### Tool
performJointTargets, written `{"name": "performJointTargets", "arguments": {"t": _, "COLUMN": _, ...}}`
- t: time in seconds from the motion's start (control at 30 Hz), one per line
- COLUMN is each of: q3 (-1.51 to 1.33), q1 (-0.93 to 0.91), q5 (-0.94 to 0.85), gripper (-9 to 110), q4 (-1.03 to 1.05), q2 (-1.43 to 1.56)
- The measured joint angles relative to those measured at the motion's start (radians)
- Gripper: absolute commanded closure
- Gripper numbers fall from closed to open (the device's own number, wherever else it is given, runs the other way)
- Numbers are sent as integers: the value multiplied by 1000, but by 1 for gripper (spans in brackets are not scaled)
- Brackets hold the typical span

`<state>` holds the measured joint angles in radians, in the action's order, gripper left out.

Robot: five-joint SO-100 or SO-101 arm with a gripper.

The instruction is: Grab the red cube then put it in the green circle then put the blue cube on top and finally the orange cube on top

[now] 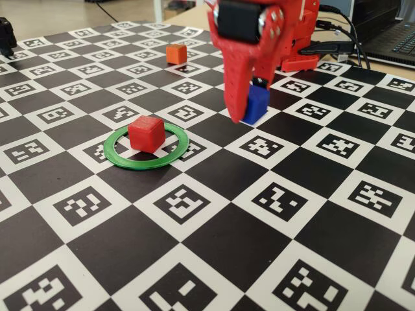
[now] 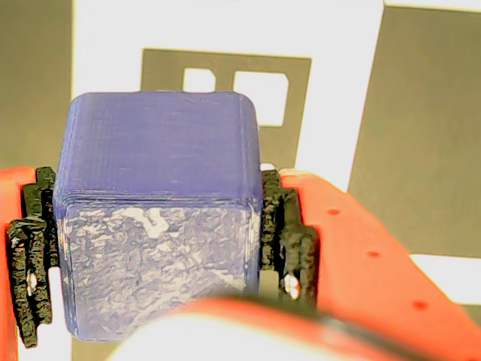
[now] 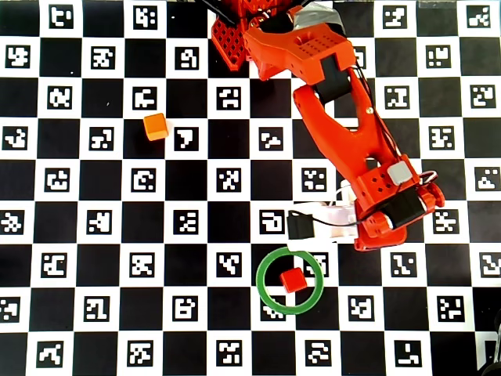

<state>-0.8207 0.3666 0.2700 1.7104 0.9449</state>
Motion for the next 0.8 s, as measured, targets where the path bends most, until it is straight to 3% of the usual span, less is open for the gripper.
{"name": "performJointTargets", "arguments": {"t": 0.43, "q3": -86, "q1": -193, "q5": -170, "gripper": 97, "q4": 0, "q2": 126}}
{"name": "performJointTargets", "arguments": {"t": 0.8, "q3": -86, "q1": -247, "q5": -218, "gripper": 97, "q4": -26, "q2": 130}}
